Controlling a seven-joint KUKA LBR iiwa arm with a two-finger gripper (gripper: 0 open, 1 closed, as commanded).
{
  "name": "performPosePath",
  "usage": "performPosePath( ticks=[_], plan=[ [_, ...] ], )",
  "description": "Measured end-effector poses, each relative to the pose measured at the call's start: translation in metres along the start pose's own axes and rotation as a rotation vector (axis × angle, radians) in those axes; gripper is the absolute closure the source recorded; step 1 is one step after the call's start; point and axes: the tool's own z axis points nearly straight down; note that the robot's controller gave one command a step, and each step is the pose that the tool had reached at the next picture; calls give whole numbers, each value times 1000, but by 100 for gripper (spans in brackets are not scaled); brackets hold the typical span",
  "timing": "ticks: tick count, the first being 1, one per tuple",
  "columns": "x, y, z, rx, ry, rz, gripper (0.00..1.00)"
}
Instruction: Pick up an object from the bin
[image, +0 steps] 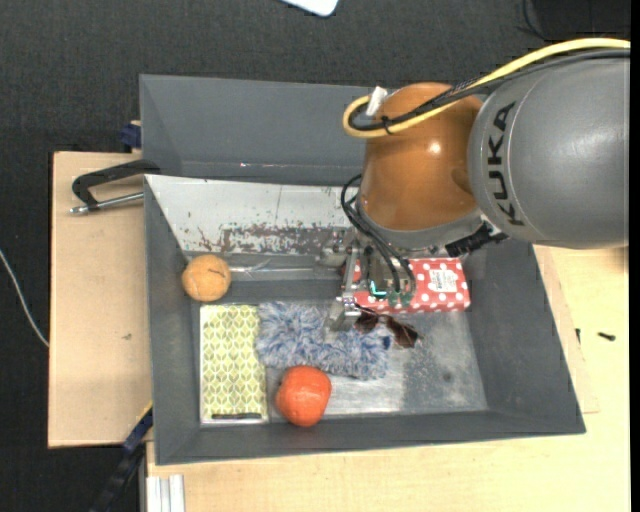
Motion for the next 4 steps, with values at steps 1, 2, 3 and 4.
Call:
performPosePath(
  ticks=[1,2,3,4],
  plan=[
    [-2,0,-3,-1,-7,1,0],
    [3,8,42,0,-12,-69,0],
    [3,30,124,-1,-12,-180,100],
    [3,30,124,-1,-12,-180,100]
  ],
)
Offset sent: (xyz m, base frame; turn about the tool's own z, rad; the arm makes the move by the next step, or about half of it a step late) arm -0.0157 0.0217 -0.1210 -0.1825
